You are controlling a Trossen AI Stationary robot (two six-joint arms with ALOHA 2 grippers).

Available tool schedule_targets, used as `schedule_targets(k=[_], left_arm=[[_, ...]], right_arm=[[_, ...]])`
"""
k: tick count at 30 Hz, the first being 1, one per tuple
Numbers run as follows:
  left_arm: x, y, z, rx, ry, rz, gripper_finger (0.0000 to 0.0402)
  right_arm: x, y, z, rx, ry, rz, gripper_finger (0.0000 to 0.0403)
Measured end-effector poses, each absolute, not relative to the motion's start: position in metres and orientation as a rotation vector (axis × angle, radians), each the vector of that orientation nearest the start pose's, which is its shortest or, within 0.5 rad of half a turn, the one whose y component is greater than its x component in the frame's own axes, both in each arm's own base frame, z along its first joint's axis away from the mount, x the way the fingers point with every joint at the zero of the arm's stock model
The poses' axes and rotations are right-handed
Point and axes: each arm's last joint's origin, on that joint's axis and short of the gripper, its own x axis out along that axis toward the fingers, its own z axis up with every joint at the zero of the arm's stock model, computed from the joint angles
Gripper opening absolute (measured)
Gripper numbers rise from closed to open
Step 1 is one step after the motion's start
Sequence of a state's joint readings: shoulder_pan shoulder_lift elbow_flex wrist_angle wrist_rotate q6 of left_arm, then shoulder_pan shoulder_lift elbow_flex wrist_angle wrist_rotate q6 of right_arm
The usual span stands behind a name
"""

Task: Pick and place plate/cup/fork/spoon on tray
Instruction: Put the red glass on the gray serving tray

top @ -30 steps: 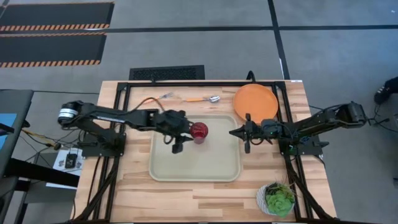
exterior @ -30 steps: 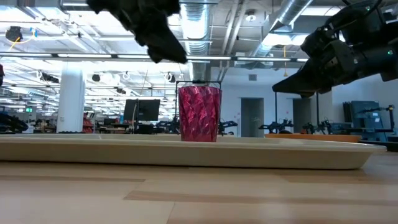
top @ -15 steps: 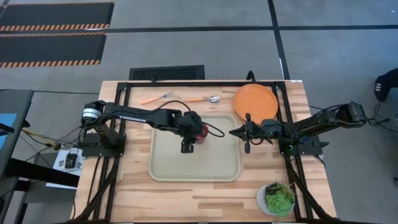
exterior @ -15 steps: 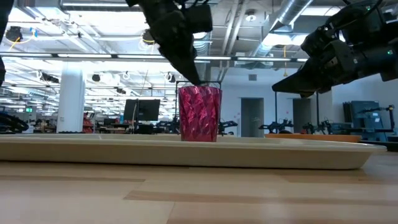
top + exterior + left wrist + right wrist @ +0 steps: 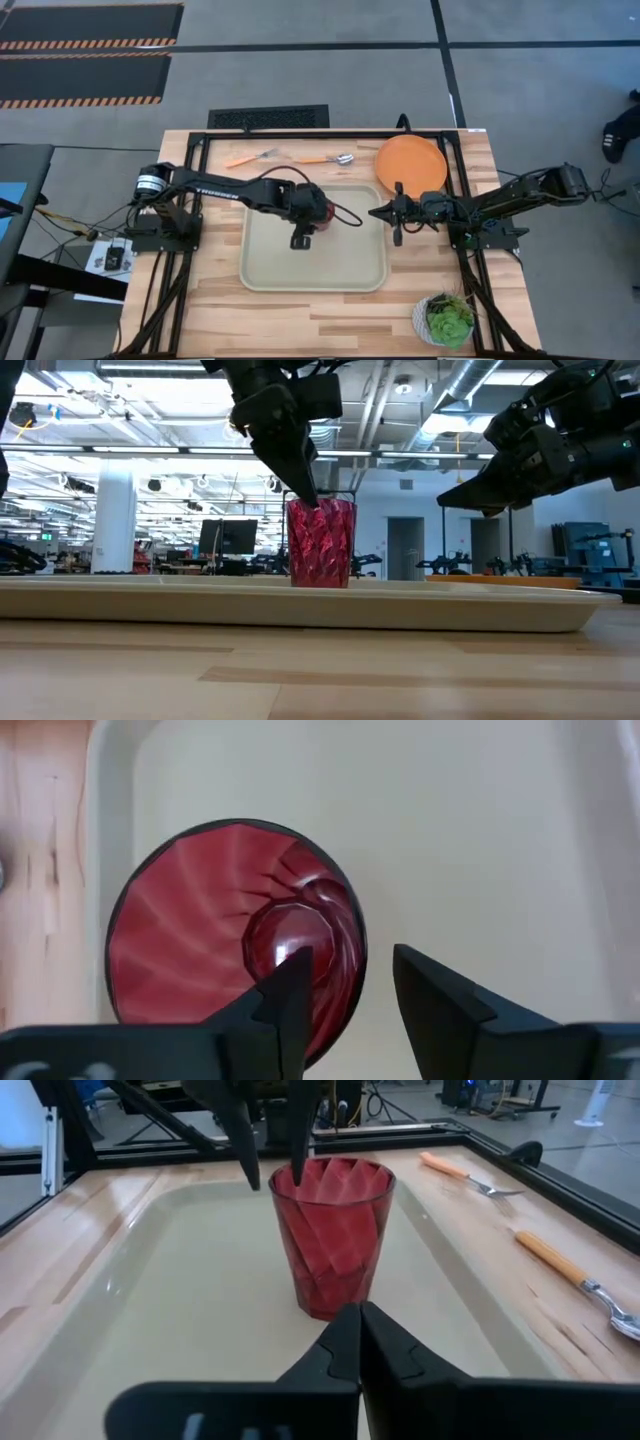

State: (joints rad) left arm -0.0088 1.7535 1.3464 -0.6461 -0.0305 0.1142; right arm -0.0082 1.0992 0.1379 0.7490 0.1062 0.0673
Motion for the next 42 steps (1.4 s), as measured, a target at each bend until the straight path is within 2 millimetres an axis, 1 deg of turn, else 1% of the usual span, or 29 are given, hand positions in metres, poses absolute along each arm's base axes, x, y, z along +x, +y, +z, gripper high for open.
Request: schedule_targets(k=[5,12,13,15,19,22,24,30,34,38,42], left_arm=[[0.364,-0.003,0.235,0.120,1.056,-0.065,0.0090],[0.363,0.000,0.235,0.124,1.065,-0.056,0.0016],[0.362,0.002,0.236,0.109,1.078,-0.042,0.0008],[0.357,0.005,0.242,0.066,1.112,-0.016,0.0006],[0.341,0.014,0.256,-0.023,1.168,0.063,0.0004],[0.324,0.019,0.264,-0.062,1.237,0.154,0.0003],[0.311,0.023,0.267,-0.086,1.242,0.214,0.0003],[0.270,0.036,0.250,-0.214,1.197,0.329,0.0002],[0.247,0.050,0.238,-0.289,1.146,0.426,0.0002],[0.236,0.061,0.237,-0.320,1.119,0.494,0.0002],[0.235,0.063,0.236,-0.344,1.119,0.484,0.0002]], right_arm=[[0.184,-0.005,0.152,0.056,0.208,-0.122,0.0019],[0.184,-0.005,0.152,0.045,0.209,-0.122,0.0013],[0.184,-0.005,0.152,0.045,0.209,-0.122,0.0014],[0.184,-0.005,0.152,0.044,0.209,-0.122,0.0016],[0.184,-0.005,0.152,0.044,0.208,-0.123,0.0018],[0.184,-0.005,0.152,0.041,0.207,-0.123,0.0015],[0.184,-0.005,0.152,0.040,0.206,-0.123,0.0013],[0.184,-0.005,0.153,0.041,0.198,-0.123,0.0018],[0.184,-0.005,0.154,0.039,0.185,-0.122,0.0017],[0.184,-0.005,0.154,0.039,0.184,-0.122,0.0013],[0.184,-0.005,0.154,0.040,0.184,-0.123,0.0015]])
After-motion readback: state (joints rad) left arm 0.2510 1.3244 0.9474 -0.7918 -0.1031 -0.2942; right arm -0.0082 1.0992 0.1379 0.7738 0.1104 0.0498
